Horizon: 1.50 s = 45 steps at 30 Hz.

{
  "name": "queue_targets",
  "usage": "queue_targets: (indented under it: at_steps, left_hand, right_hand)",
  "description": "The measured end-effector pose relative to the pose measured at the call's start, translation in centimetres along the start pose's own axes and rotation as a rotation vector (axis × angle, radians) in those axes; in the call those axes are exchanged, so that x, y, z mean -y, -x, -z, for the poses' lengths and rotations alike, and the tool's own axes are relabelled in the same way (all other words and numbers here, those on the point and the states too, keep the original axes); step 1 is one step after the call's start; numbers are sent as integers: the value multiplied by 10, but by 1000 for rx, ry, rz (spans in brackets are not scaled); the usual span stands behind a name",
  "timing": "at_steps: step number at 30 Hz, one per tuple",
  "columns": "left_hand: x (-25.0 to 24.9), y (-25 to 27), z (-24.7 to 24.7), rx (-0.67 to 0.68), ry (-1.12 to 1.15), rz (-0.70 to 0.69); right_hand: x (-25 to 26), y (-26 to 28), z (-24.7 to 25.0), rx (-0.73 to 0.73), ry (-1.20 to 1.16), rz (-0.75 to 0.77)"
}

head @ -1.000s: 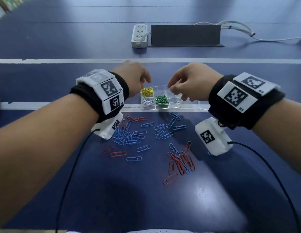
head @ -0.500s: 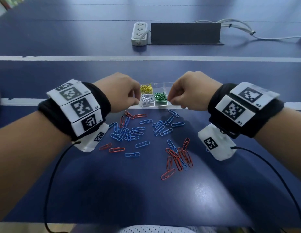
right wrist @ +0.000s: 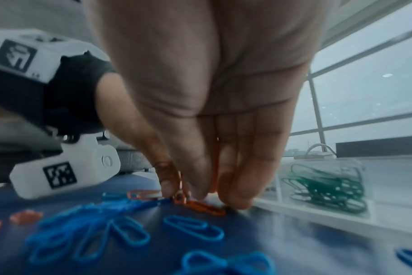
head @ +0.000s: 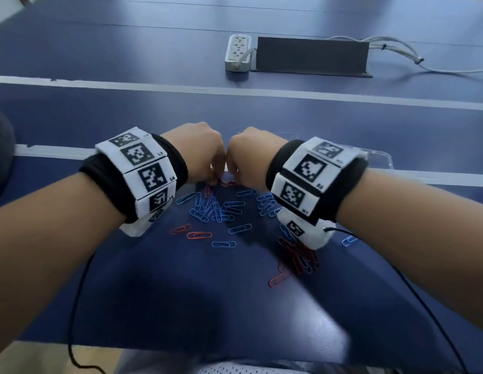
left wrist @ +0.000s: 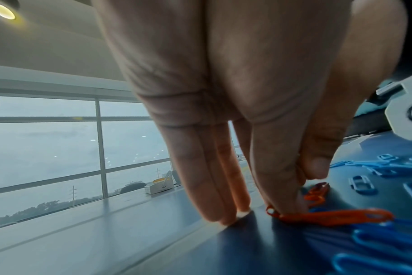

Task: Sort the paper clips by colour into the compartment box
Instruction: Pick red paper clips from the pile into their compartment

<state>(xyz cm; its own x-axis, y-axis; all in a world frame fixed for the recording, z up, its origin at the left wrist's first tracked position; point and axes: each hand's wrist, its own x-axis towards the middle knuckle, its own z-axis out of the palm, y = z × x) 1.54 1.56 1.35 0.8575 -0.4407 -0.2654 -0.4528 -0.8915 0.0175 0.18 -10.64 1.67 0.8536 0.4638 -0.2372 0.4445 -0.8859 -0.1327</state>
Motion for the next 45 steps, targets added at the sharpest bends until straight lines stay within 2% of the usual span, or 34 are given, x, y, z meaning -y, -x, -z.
queue_targets:
  at_steps: [7,14,19,22,24,27,29,32,37,41,45]
  left_hand:
    - [6,-1,-2,-9,26,14]
    - [24,16,1,-53,344,17]
    - [22,19,-8,23,342,29]
    - [17,17,-10,-15,317,62]
    - [14,16,-10,-24,305,86]
    - [14,18,-13,31,278,39]
    - [17,17,-16,51,232,-19]
    - [20,13,-17,43,178,-70]
    - [18,12,-15,85,122,-73]
    - [19,17,-14,71,182,-63]
    - [21,27,-10,25,300,-19]
  right_hand:
    - [3,-4,-8,30,80,30]
    - [3,0,-11,54,104,-6]
    - [1,2,-13,45,65,0]
    - [-6,7,-11,-18,-68,-64]
    - [-15,11,-8,-14,-270,-165]
    - [-27,20,-2,48,-626,-290]
    - [-35,27,0,66,-697,-302]
    - [-42,41,3,107,-580,-243]
    - [-43,78,0,196,-167,-18]
    - [-33,88,-10,214,-64,20]
    - [-25,84,-23,165,-1,67]
